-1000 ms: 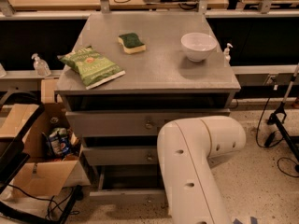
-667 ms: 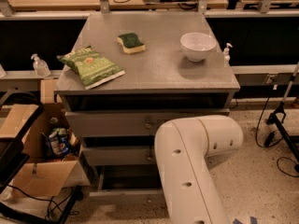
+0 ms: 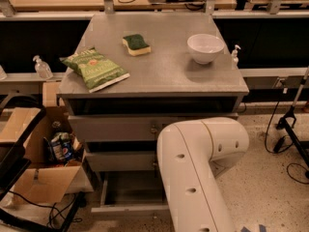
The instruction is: Open bottom drawer
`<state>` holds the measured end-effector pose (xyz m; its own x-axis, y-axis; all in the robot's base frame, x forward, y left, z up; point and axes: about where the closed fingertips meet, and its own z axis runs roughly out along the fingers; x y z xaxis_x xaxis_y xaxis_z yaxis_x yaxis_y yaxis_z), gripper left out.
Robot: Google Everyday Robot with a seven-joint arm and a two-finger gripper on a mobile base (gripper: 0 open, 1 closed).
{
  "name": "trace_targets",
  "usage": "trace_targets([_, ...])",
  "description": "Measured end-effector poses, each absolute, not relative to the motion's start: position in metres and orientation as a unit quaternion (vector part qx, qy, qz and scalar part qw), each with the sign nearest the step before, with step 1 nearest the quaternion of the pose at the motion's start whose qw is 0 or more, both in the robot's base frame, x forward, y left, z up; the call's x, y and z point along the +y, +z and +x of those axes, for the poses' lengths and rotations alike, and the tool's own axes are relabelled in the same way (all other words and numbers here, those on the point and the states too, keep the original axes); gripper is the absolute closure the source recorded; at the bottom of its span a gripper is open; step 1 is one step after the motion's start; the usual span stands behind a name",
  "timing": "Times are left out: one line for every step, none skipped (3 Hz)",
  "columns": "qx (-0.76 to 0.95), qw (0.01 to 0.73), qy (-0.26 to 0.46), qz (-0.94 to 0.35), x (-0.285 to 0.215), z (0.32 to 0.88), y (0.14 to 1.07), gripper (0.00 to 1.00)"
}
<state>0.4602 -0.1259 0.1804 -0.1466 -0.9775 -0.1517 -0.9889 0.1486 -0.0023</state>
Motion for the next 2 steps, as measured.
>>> trace_targets([0.756, 0.058, 0.049, -0.651, -0.1259, 0.4602, 0.1842, 1.0])
trace_targets([0.756, 0.058, 0.049, -0.651, -0.1259, 0.4601, 0.1858, 1.0])
